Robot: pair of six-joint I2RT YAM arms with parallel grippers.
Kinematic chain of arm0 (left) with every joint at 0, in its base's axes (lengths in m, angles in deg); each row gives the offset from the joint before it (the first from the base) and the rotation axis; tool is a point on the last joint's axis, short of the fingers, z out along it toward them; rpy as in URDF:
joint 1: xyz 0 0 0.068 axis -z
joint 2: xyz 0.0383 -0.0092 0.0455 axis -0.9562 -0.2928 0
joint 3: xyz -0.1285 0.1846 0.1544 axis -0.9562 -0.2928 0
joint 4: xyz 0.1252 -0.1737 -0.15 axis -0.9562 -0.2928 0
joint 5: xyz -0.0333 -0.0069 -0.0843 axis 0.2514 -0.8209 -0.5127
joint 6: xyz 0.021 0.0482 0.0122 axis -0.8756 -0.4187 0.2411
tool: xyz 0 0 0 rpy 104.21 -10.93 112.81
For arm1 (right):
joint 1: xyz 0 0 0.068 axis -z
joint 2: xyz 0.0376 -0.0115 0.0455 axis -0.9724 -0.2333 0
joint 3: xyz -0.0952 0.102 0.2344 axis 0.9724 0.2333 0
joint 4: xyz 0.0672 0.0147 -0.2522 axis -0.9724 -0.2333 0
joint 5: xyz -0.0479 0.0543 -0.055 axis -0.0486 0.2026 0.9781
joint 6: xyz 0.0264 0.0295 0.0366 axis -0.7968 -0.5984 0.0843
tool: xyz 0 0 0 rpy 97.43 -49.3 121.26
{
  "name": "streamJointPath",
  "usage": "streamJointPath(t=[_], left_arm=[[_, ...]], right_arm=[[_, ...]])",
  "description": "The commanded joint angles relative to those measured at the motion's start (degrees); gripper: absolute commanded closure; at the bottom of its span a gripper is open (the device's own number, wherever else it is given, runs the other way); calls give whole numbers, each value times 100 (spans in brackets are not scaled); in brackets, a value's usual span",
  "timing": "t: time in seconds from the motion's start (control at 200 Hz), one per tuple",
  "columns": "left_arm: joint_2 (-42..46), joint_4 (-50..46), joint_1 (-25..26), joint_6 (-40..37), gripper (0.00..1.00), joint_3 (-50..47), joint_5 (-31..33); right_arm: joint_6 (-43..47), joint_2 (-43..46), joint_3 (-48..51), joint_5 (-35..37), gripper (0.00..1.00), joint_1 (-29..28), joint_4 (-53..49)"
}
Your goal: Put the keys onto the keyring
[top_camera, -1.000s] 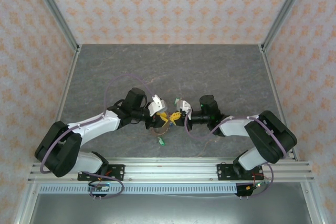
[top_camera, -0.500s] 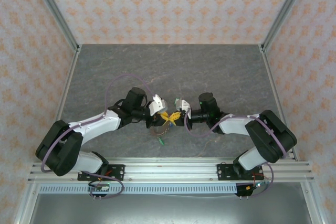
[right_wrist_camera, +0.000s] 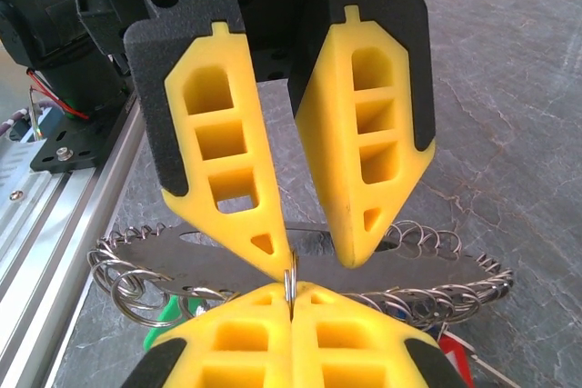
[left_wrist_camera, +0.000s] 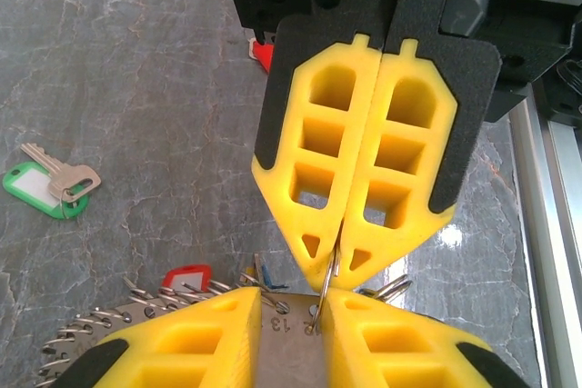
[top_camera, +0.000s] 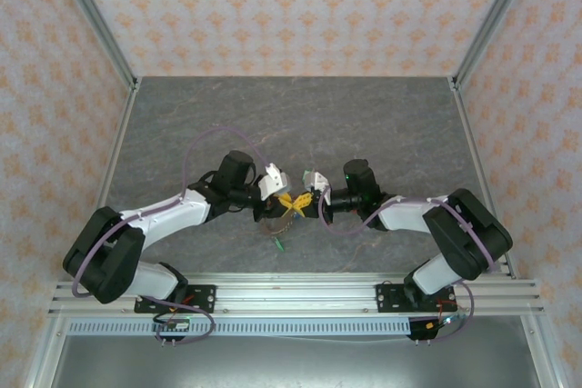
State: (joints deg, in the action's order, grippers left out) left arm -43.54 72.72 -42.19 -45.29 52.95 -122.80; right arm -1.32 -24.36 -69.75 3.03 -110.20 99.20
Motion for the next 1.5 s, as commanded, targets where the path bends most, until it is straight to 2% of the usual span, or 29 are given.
streamJointPath(t=[0.0,0.22,0.435,0.49,0.616,0.876,0.966,1.051,1.126,1.241,1.341,1.496], left_arm=[[-66,-133,68,-183,76,195,-74],[-81,-360,68,-334,76,231,32],[-178,-505,76,-409,100,377,-133],[-188,-527,68,-407,100,399,-160],[-127,-355,73,-303,100,329,-126],[-66,-138,59,-161,100,272,-109],[-98,-176,59,-174,100,307,-131],[-134,-275,59,-217,100,344,-152],[-144,-320,61,-243,100,350,-152],[-170,-409,64,-316,85,371,-152],[-204,-540,64,-405,80,384,-143],[-223,-516,61,-408,80,403,-137]], right_arm=[[-58,-10,-199,-395,100,5,366],[-89,14,-201,-342,100,12,373],[-200,38,-221,-334,100,12,376],[-170,55,-197,-210,100,13,291],[236,150,-120,171,91,10,-219],[475,189,-1,454,88,9,-435],[442,199,34,500,92,6,-314],[331,188,47,481,100,12,-109],[218,172,25,430,100,12,21],[121,162,34,395,100,12,159],[6,166,54,323,100,16,320],[-74,146,34,244,100,16,360]])
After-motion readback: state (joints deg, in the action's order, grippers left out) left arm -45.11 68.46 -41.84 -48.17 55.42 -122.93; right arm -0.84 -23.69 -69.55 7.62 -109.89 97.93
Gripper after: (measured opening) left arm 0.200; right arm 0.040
